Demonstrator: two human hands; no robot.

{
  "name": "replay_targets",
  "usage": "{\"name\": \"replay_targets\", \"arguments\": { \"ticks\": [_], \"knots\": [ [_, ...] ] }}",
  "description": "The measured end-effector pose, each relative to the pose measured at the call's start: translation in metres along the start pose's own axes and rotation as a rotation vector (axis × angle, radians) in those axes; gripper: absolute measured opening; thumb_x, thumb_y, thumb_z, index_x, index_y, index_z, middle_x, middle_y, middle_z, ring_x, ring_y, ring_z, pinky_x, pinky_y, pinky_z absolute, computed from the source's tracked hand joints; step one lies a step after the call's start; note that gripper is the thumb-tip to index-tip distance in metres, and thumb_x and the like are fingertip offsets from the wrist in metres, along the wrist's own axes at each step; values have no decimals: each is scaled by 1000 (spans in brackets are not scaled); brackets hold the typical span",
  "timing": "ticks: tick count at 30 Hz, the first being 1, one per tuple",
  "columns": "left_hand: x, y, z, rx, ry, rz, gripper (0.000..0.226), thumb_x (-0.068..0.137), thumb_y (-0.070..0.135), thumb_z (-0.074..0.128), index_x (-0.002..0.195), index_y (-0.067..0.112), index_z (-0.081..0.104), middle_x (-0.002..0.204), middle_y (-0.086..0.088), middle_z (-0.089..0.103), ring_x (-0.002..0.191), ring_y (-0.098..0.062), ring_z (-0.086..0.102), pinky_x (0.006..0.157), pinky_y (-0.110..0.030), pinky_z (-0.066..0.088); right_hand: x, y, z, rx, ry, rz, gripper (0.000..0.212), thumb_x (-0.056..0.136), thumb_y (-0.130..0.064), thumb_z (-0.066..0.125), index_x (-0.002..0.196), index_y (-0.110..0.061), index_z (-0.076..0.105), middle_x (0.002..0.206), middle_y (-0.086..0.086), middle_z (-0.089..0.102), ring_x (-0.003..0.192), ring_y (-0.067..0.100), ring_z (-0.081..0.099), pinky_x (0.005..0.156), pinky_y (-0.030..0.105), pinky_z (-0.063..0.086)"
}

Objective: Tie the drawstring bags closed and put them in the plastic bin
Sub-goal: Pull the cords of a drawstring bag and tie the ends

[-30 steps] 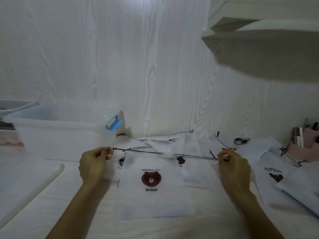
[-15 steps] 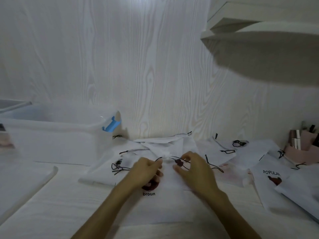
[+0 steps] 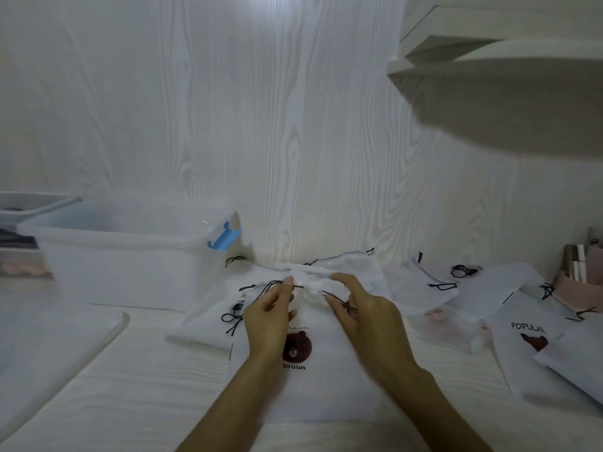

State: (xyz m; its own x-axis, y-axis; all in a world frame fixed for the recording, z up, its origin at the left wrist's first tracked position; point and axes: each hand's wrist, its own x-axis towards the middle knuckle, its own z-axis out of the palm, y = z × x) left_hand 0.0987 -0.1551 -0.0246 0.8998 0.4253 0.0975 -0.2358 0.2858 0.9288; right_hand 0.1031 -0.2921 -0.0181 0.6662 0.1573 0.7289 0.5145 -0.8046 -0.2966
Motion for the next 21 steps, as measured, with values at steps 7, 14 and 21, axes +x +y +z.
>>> {"name": "replay_targets", "arguments": {
  "ticks": [7, 14, 21],
  "knots": [
    [0, 18, -4, 134, -167, 407, 22, 96, 17, 51, 92, 27, 70, 84, 17, 73, 89, 1, 68, 80, -11, 50, -3, 0, -3, 23, -192, -47, 27, 95, -38, 49, 108, -30, 71, 89, -5, 75, 76, 14, 68, 68, 28, 53],
    [16, 10, -20, 464, -590, 291, 25, 97, 22, 50, 96, 12, 73, 64, 9, 65, 61, -5, 53, 67, -14, 45, -3, 1, -15, -59, -461, 48, 33, 91, -49, 52, 82, -24, 71, 70, -9, 64, 61, 4, 52, 52, 14, 30],
    [5, -18, -11, 559, -699, 248, 35, 97, 28, 52, 68, 10, 62, 74, 5, 61, 75, -1, 53, 77, -22, 40, 9, -2, -29, 224, -255, 215, 42, 91, -42, 53, 52, -30, 45, 53, -14, 52, 62, -2, 45, 66, 21, 31]
  ]
}}
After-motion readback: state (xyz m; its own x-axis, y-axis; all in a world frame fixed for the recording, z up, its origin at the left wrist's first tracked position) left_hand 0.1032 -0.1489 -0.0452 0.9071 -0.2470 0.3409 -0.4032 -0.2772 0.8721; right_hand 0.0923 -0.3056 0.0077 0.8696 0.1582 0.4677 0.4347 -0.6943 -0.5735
